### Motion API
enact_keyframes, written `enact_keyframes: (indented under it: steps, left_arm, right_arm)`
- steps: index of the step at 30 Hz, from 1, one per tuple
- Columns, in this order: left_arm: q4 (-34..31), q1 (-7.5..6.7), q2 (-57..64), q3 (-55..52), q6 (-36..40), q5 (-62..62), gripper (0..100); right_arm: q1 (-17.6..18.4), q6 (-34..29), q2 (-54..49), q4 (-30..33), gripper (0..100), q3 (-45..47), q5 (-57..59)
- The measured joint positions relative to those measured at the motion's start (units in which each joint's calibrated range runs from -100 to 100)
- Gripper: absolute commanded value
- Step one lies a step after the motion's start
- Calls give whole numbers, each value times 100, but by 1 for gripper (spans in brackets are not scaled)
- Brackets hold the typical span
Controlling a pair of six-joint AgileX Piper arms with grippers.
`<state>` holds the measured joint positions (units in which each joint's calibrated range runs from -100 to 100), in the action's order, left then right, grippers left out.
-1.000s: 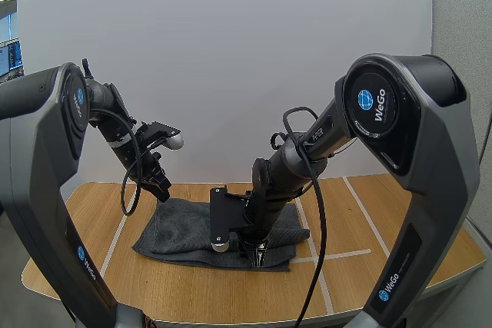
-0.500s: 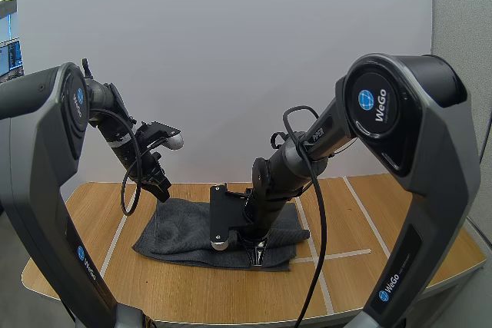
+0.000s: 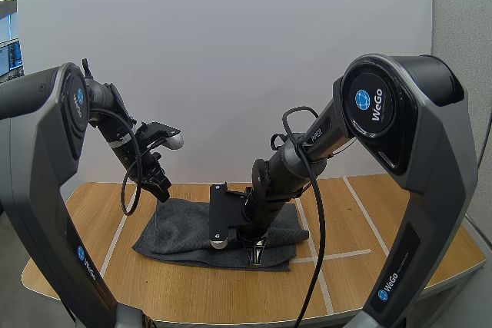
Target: Fold the towel
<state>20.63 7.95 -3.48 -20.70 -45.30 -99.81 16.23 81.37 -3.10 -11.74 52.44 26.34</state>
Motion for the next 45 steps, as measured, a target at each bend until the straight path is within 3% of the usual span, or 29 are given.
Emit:
enact_keyframes:
  steps: [7, 16, 22, 28, 34, 38, 40, 41, 43, 44, 45]
  left_arm:
    - [-23, 0, 0, 0, 9, 13, 0]
    - [-45, 0, 0, 0, 20, 125, 0]
    - [-45, 0, 0, 0, 20, 143, 0]
    - [-139, 2, 0, 0, 64, 143, 0]
    - [-220, 51, 0, 0, 82, 77, 0]
    - [-259, 210, 0, 0, 101, 61, 0]
    - [-259, 247, 0, 0, 101, 54, 0]
    - [-244, 257, 0, 0, 101, 54, 0]
    - [-235, 257, 0, 0, 101, 54, 0]
    - [-221, 257, 0, 0, 101, 54, 0]
    - [-221, 257, 0, 0, 101, 40, 0]
  right_arm:
    - [0, -60, -256, -10, 0, 0, 185]
    - [29, -241, -974, -93, 0, 0, 1445]
    - [371, -630, -1145, -47, 0, 0, 1754]
    - [757, -1225, -1198, 486, 0, 0, 1754]
    - [844, -1553, -1185, 797, 0, 0, 1737]
    - [859, -1736, -835, 1004, 0, 14, 1767]
    - [859, -1747, -757, 1083, 22, 62, 1788]
    - [859, -1747, -729, 1112, 46, 62, 1809]
    - [859, -1775, -742, 1131, 84, 65, 1809]
    - [859, -1785, -756, 1131, 99, 65, 1809]
    - [859, -1795, -782, 1131, 100, 65, 1809]
